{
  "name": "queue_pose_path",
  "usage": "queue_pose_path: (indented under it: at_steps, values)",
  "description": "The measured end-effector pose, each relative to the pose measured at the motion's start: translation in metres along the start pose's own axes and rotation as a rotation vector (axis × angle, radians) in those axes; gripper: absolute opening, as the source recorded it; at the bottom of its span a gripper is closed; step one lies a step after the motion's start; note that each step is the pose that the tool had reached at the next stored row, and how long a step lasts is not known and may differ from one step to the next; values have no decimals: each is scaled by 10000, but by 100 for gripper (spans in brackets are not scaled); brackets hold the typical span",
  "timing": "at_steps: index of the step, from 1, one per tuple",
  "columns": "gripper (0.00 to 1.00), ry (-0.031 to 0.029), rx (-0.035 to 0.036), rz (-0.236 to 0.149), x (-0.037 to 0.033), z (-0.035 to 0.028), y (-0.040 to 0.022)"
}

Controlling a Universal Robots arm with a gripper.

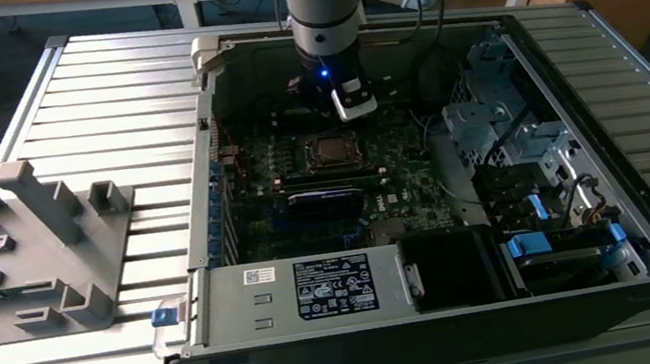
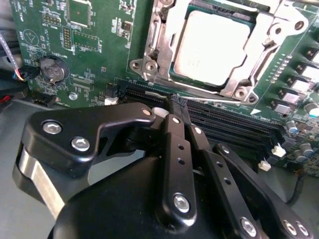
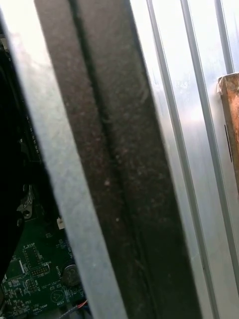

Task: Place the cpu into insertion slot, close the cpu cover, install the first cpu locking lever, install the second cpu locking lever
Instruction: 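Install the first cpu locking lever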

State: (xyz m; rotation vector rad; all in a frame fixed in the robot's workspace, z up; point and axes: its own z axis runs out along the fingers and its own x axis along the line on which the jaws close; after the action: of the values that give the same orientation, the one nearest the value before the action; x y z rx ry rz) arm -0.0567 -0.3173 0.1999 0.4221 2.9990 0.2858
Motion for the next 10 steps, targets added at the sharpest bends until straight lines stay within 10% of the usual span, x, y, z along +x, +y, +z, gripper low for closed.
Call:
queue_pose_path:
  at_steps: [3,10]
  values:
    - [11,-120,-31,-24,3,8,-2]
    - [11,-139,-36,-27,34,6,-10]
